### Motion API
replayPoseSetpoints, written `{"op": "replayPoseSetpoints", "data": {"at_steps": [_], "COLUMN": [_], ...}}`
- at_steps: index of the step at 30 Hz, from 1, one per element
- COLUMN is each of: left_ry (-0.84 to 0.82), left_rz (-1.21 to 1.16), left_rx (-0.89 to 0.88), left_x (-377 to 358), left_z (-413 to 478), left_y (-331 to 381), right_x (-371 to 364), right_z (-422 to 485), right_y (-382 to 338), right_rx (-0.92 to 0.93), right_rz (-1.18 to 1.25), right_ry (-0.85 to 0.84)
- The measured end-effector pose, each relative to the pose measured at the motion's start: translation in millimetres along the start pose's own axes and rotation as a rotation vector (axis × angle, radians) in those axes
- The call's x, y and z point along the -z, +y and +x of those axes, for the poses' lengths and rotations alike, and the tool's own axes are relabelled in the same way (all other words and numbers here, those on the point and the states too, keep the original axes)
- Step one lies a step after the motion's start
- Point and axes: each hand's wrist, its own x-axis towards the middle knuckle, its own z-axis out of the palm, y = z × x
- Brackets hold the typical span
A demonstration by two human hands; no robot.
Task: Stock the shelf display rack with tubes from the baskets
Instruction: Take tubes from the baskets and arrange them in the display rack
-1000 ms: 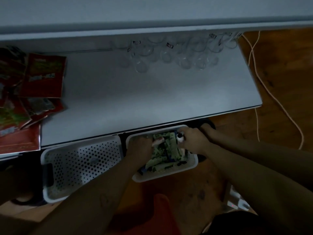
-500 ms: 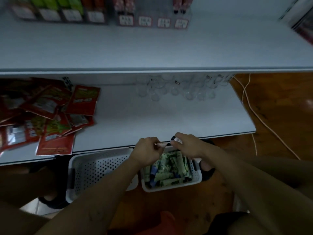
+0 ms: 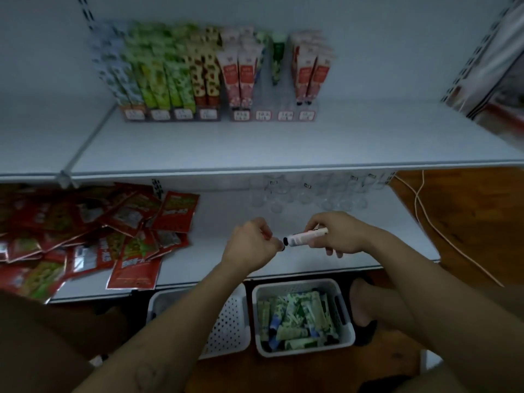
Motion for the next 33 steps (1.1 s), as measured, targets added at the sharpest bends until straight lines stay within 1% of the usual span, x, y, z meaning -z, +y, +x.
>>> {"op": "replayPoseSetpoints", "data": {"at_steps": [3,5,9,11,16,18,20,22,24,27,29,30,33], "left_ry": [0.001,0.048,0.103,0.132,0.260,0.312,0.347,0.357,0.358,0.373,0.399,0.414,0.418], "left_rz": [0.084,0.118,0.124,0.143,0.166,0.109,0.125,0.162,0.171,0.189,0.210,0.212,0.179], "left_rx": [-0.106,-0.187,-0.313,-0.369,-0.463,-0.478,-0.490,-0.503,-0.514,-0.511,-0.516,-0.523,-0.537], "left_x": [30,52,100,121,149,154,158,160,161,159,155,151,140], "left_z": [5,9,17,23,42,54,67,79,91,113,128,135,154], "left_y": [26,44,81,102,157,176,192,205,215,221,221,219,216], "right_x": [26,45,83,104,155,173,189,202,212,225,230,232,232], "right_z": [-10,-17,-21,-21,-20,-17,-13,-8,2,29,48,57,80], "right_y": [-11,-20,-34,-41,-57,-59,-59,-59,-56,-47,-44,-43,-45], "right_rx": [0.048,0.092,0.178,0.224,0.313,0.336,0.371,0.398,0.404,0.348,0.336,0.347,0.425], "right_rz": [0.097,0.168,0.349,0.402,0.601,0.680,0.729,0.708,0.617,0.455,0.353,0.332,0.415], "right_ry": [0.113,0.209,0.478,0.564,0.588,0.546,0.457,0.434,0.537,0.751,0.803,0.802,0.835]}}
